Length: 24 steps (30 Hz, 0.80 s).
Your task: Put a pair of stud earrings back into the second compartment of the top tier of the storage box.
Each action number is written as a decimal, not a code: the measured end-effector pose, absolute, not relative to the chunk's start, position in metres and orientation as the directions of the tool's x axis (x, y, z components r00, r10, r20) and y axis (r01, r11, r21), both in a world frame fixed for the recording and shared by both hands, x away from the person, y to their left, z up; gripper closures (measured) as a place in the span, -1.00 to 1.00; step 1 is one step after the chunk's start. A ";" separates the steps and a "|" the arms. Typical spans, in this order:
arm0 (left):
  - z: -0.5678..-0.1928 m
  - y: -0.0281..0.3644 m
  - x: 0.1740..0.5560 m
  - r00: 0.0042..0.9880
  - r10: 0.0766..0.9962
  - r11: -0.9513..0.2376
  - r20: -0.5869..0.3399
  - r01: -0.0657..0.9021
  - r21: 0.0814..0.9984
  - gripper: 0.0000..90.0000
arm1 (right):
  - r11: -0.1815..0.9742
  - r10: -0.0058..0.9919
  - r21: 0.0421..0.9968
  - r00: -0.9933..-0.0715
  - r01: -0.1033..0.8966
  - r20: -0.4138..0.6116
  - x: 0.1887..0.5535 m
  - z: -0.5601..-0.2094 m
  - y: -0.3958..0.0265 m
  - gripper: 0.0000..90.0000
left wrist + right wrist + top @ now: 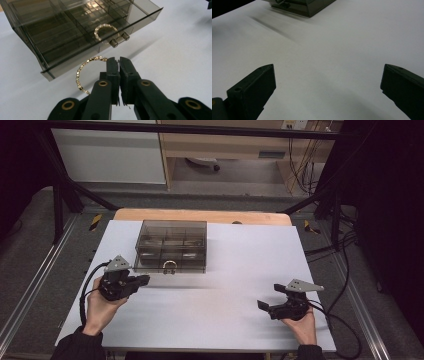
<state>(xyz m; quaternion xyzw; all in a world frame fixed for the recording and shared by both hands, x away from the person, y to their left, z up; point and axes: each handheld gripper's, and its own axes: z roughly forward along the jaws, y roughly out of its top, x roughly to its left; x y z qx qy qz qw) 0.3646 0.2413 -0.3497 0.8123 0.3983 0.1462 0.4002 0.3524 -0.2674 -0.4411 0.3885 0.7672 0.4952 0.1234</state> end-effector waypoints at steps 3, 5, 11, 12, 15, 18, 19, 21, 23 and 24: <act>-0.344 0.238 0.370 0.643 0.762 -0.365 -0.078 0.526 0.768 0.91 | 0.209 0.718 0.856 -0.668 0.474 0.194 0.352 -0.441 -0.267 -0.99; -0.343 0.237 0.371 0.642 0.762 -0.364 -0.079 0.526 0.768 0.91 | 0.209 0.718 0.856 -0.668 0.473 0.195 0.352 -0.441 -0.267 -0.99; -0.336 0.228 0.380 0.646 0.761 -0.373 -0.067 0.519 0.769 0.91 | 0.210 0.718 0.856 -0.668 0.473 0.194 0.352 -0.441 -0.267 -0.99; -0.335 0.227 0.382 0.645 0.761 -0.373 -0.067 0.520 0.769 0.91 | 0.210 0.718 0.855 -0.668 0.473 0.194 0.352 -0.441 -0.267 -0.99; -0.334 0.225 0.386 0.647 0.760 -0.379 -0.063 0.519 0.766 0.91 | 0.210 0.719 0.855 -0.668 0.474 0.193 0.352 -0.441 -0.267 -0.99; -0.332 0.221 0.391 0.647 0.760 -0.381 -0.060 0.519 0.765 0.91 | 0.212 0.718 0.855 -0.669 0.473 0.192 0.353 -0.441 -0.267 -0.99; -0.331 0.218 0.394 0.647 0.760 -0.383 -0.058 0.517 0.765 0.91 | 0.212 0.718 0.855 -0.669 0.473 0.192 0.353 -0.441 -0.267 -0.99; -0.330 0.216 0.396 0.648 0.760 -0.384 -0.056 0.516 0.766 0.91 | 0.213 0.718 0.856 -0.669 0.472 0.191 0.353 -0.441 -0.267 -0.99; -0.330 0.212 0.399 0.650 0.758 -0.385 -0.053 0.513 0.767 0.91 | 0.213 0.718 0.855 -0.669 0.472 0.191 0.353 -0.441 -0.267 -0.99; -0.329 0.210 0.400 0.650 0.758 -0.386 -0.055 0.514 0.766 0.91 | 0.213 0.718 0.855 -0.669 0.472 0.191 0.353 -0.441 -0.267 -0.99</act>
